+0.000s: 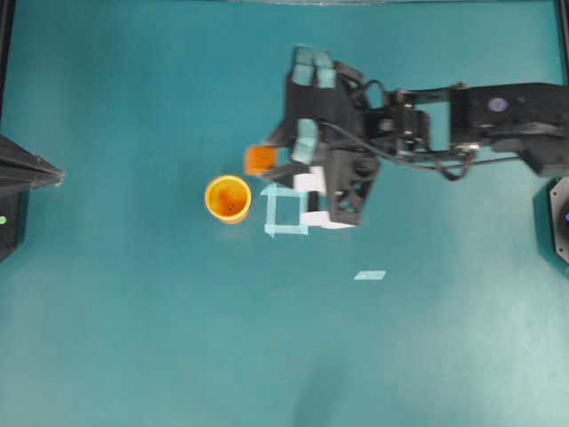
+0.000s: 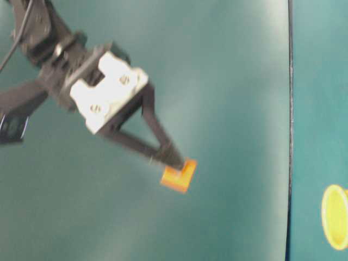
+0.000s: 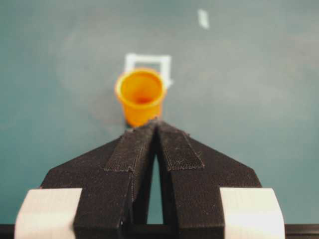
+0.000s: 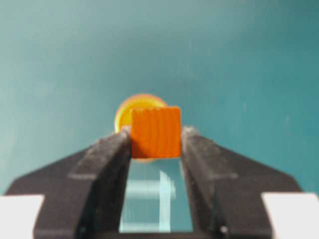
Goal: Move the block to the left with right arm.
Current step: 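Carry the held cube leftward past the taped square and orange cup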
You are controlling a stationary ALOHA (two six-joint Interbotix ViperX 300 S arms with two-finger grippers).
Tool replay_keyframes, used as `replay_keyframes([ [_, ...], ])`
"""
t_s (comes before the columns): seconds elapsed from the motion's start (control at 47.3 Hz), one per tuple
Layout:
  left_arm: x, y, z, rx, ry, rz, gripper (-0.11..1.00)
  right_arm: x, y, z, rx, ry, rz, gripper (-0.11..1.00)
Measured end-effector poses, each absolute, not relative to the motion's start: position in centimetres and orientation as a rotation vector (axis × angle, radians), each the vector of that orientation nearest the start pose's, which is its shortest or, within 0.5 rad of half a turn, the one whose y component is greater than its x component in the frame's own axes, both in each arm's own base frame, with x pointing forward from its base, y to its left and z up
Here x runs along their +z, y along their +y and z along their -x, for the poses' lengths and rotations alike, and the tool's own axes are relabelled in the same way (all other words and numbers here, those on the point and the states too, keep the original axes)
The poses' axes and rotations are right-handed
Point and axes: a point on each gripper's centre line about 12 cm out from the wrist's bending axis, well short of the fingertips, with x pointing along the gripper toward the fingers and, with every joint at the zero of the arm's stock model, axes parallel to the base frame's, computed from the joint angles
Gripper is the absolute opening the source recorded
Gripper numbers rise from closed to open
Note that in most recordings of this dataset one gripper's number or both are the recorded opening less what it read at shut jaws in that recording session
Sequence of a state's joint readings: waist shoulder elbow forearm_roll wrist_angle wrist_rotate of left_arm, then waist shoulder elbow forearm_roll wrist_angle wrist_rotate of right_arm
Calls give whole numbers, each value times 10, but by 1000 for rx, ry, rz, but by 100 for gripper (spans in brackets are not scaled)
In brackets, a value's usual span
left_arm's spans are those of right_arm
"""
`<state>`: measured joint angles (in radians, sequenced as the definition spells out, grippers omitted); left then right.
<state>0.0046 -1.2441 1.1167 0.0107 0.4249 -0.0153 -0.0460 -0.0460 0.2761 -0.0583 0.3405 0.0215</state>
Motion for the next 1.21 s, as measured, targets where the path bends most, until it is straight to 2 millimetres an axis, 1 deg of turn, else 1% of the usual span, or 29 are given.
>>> replay_keyframes([
  [0.233,294,1,-132,10,301,-6,0,315,-21,-484,-47,459,28,38],
  [0.275,297,1,-129,9,301,-9,0,316,-21,-492,-47,445,29,38],
  [0.338,299,1,-126,11,304,-7,0,316,-21,-504,-45,425,31,38],
  [0.402,300,1,-124,11,314,0,0,311,-21,-516,-44,416,30,38],
  [0.529,299,1,-122,13,333,5,0,303,-22,-532,-43,401,31,38],
  [0.74,297,2,-121,13,353,-4,0,293,-22,-548,-40,360,34,38],
  [0.782,297,1,-121,11,354,-6,0,288,-22,-551,-39,353,32,38],
  [1.057,297,1,-120,13,354,6,0,274,-21,-560,-34,318,34,38],
  [1.205,299,1,-119,14,347,10,0,260,-21,-567,-31,311,34,38],
])
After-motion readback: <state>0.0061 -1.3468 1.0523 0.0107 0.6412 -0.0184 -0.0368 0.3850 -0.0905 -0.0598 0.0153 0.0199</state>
